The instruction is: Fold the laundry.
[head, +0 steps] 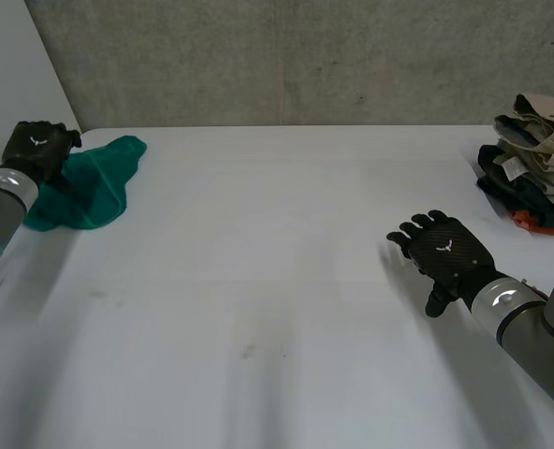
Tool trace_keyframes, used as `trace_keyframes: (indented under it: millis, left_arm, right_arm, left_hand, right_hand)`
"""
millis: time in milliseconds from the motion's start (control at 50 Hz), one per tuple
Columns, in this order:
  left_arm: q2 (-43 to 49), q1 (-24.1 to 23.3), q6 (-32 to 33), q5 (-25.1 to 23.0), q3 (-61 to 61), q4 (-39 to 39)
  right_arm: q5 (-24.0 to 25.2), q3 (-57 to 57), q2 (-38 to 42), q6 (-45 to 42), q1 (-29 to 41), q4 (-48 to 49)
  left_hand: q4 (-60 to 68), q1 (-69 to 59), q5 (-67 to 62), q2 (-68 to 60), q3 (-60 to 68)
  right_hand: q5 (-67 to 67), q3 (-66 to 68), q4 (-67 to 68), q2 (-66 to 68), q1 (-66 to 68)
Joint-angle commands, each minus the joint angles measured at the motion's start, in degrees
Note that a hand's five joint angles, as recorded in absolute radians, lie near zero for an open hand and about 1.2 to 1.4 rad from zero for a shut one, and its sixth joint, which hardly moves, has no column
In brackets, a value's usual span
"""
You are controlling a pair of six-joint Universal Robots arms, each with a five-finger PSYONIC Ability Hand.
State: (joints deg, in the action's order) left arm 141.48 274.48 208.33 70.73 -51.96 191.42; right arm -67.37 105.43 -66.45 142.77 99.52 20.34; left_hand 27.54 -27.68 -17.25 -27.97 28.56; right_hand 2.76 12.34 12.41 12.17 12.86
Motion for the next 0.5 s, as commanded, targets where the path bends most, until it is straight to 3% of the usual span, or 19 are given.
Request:
trace_keyframes:
  millis: [20,100,500]
  left_arm:
    - [2.31,1.76,1.03,-4.63,0.10,-2.98]
    - [5.20,3.51,1.99,-6.12,1.07,-3.77]
    - [10.66,3.17,4.99,-5.78,6.87,-3.51]
  right_arm:
    - [0.14,0.04,0.00,-0.03,-0.02,0.05]
    - [0.14,-0.05,0.00,-0.03,-0.02,0.14]
    - [0.05,-0.49,1.76,-0.12,0.06,0.66]
  left_hand:
    - [3.20,-3.05,-3.48,-2.77,2.18]
    - [3.53,-3.39,-3.82,-3.11,2.51]
    - [8.07,-7.93,-8.36,-7.65,7.06]
  right_hand:
    - [-2.76,-2.34,-2.41,-2.17,-2.86]
    - [-2.76,-2.34,-2.41,-2.17,-2.86]
    - [-2.76,-2.34,-2.41,-2.17,-2.86]
